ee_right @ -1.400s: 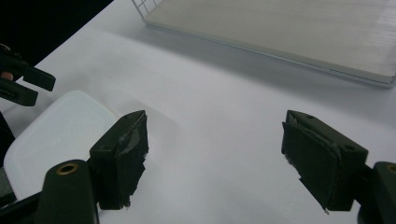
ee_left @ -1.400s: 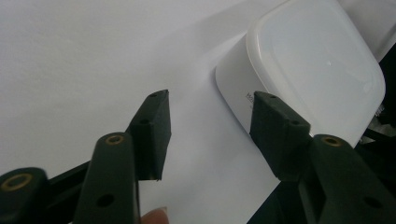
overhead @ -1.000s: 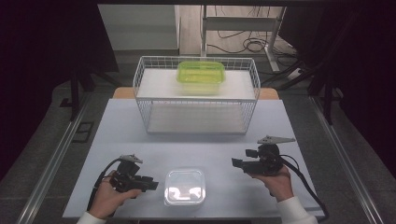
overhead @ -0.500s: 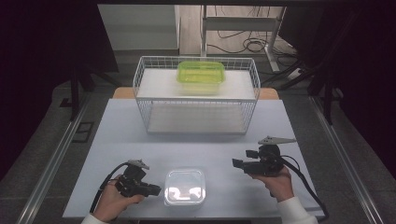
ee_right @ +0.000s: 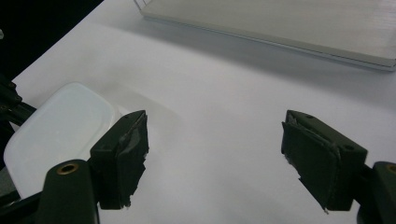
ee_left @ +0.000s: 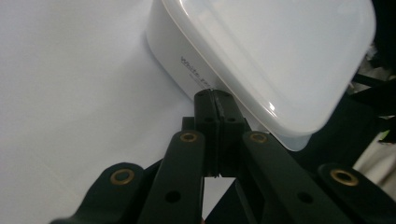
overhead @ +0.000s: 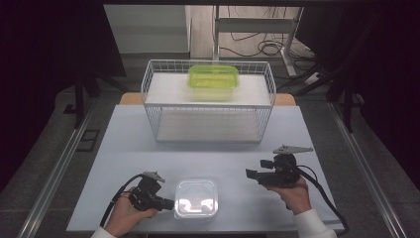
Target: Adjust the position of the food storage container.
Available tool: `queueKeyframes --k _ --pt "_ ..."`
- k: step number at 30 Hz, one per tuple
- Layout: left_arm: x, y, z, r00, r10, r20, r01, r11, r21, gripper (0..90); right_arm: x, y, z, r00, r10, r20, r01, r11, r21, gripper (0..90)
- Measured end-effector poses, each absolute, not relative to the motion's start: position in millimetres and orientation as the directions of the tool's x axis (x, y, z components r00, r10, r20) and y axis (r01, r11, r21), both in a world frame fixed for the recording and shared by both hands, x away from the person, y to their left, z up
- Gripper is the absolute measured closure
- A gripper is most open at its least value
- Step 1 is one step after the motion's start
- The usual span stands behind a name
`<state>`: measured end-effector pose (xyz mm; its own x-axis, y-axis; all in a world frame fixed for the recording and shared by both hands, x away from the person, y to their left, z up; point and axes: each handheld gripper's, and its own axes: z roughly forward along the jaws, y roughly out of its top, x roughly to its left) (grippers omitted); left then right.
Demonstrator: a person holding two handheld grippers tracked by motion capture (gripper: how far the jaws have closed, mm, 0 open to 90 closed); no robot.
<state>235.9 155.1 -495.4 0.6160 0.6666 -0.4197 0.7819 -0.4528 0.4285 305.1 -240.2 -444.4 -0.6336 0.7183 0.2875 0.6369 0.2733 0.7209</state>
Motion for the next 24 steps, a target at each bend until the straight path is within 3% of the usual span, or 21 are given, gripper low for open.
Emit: queueKeyframes --k 24 --pt "253 124 -500 0.620 0.658 -0.426 0.779 -0.452 0.435 89.4 306 -238 -447 -0.637 0.710 0.299 0.645 0.278 0.712 23.1"
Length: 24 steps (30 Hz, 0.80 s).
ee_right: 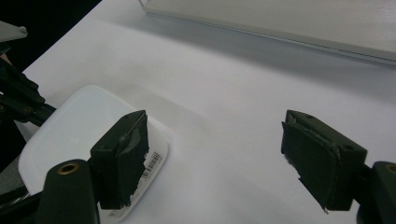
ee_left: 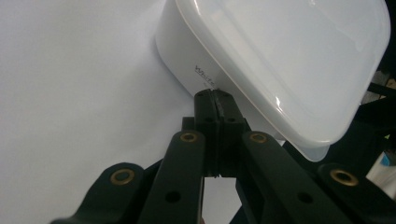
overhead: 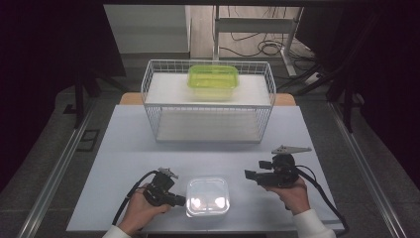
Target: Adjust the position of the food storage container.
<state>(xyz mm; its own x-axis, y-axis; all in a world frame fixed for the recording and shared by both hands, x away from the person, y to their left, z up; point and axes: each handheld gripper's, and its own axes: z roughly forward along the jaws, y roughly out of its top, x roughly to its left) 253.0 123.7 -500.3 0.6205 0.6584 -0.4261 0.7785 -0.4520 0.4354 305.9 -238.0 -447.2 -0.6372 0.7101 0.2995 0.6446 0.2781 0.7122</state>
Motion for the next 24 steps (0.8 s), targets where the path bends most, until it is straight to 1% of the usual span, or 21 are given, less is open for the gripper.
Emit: queueKeyframes --k 12,19,24 --pt "262 109 -502 0.622 0.655 -0.429 0.777 -0.448 0.442 89.4 306 -237 -448 -0.637 0.711 0.299 0.648 0.285 0.706 23.1" --pt "263 110 -502 0.617 0.656 -0.434 0.780 -0.439 0.445 89.0 306 -237 -448 -0.637 0.712 0.296 0.648 0.287 0.705 23.1" --pt "264 127 -496 0.573 0.680 -0.457 0.806 -0.365 0.467 86.2 305 -238 -448 -0.634 0.713 0.299 0.653 0.286 0.702 23.0"
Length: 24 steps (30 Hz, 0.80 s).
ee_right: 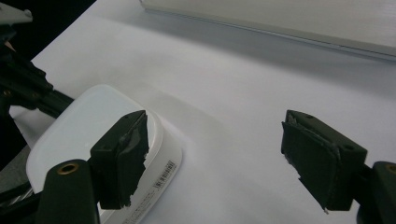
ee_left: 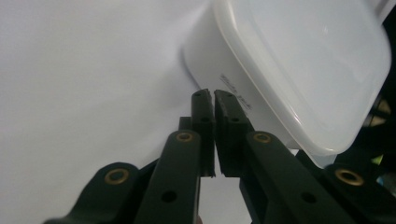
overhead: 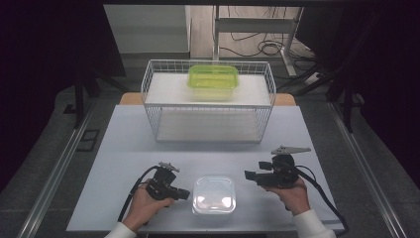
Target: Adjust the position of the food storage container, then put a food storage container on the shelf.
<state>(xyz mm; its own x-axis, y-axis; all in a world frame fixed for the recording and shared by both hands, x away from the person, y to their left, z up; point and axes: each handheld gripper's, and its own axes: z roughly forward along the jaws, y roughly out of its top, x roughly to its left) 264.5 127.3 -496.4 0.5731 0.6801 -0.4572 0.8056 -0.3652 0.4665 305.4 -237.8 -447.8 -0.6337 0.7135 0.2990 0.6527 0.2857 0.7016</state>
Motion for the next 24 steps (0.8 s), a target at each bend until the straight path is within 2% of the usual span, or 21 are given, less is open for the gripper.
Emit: queueKeyframes --k 2,7,13,17,24 --pt "263 135 -492 0.555 0.693 -0.460 0.809 -0.322 0.492 80.7 305 -238 -448 -0.630 0.714 0.304 0.656 0.280 0.701 22.9" --pt "256 146 -482 0.539 0.701 -0.467 0.800 -0.254 0.543 56.6 301 -237 -446 -0.628 0.700 0.338 0.666 0.260 0.700 23.1" --pt "255 154 -477 0.507 0.699 -0.504 0.810 -0.186 0.556 40.9 290 -236 -445 -0.630 0.694 0.347 0.668 0.257 0.699 23.9" --pt "253 158 -476 0.492 0.700 -0.518 0.817 -0.166 0.552 35.4 280 -231 -448 -0.643 0.672 0.366 0.677 0.275 0.683 24.1" --pt "251 159 -477 0.471 0.675 -0.567 0.834 -0.133 0.535 31.5 267 -224 -455 -0.623 0.675 0.395 0.704 0.264 0.659 25.9"
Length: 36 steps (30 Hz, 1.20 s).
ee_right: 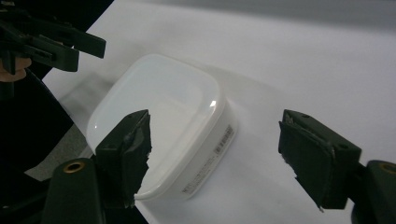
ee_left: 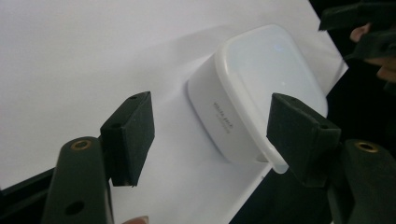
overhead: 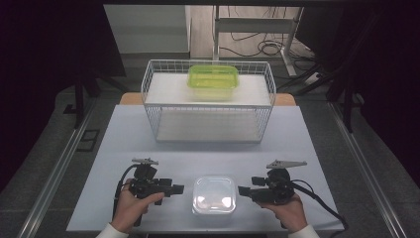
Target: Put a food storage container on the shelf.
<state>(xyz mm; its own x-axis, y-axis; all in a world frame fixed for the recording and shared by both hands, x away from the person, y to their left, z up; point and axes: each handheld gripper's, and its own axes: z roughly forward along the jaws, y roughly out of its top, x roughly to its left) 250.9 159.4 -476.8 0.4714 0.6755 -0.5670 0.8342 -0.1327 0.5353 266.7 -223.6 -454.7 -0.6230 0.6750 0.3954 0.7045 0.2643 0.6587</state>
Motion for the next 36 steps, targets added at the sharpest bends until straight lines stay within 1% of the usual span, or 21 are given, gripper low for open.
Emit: queueKeyframes --k 7,11,17,20,22,25,30,32,36 --pt "251 157 -482 0.466 0.650 -0.600 0.846 -0.128 0.518 30.9 263 -213 -464 -0.599 0.664 0.447 0.740 0.246 0.626 29.9" --pt "254 154 -484 0.461 0.639 -0.616 0.852 -0.125 0.508 31.1 262 -211 -467 -0.600 0.651 0.465 0.750 0.256 0.610 30.4" --pt "254 144 -489 0.477 0.619 -0.623 0.854 -0.158 0.497 32.0 258 -209 -469 -0.596 0.637 0.489 0.763 0.260 0.592 31.5" --pt "253 139 -491 0.475 0.605 -0.639 0.860 -0.163 0.484 32.1 256 -209 -469 -0.597 0.633 0.494 0.764 0.260 0.590 33.9" --pt "253 135 -493 0.469 0.596 -0.652 0.865 -0.162 0.474 32.2 255 -207 -471 -0.596 0.627 0.502 0.767 0.260 0.586 37.6" --pt "253 130 -495 0.474 0.594 -0.650 0.864 -0.174 0.472 34.3 256 -207 -472 -0.593 0.631 0.500 0.769 0.262 0.583 41.0" --pt "255 130 -497 0.464 0.598 -0.653 0.870 -0.167 0.465 39.0 257 -205 -477 -0.583 0.637 0.505 0.781 0.269 0.563 43.0" --pt "255 131 -497 0.461 0.590 -0.663 0.872 -0.162 0.462 41.5 258 -205 -479 -0.580 0.639 0.506 0.784 0.268 0.560 45.7" --pt "255 131 -499 0.450 0.583 -0.676 0.879 -0.156 0.450 46.0 264 -209 -484 -0.534 0.626 0.569 0.819 0.215 0.532 49.9"
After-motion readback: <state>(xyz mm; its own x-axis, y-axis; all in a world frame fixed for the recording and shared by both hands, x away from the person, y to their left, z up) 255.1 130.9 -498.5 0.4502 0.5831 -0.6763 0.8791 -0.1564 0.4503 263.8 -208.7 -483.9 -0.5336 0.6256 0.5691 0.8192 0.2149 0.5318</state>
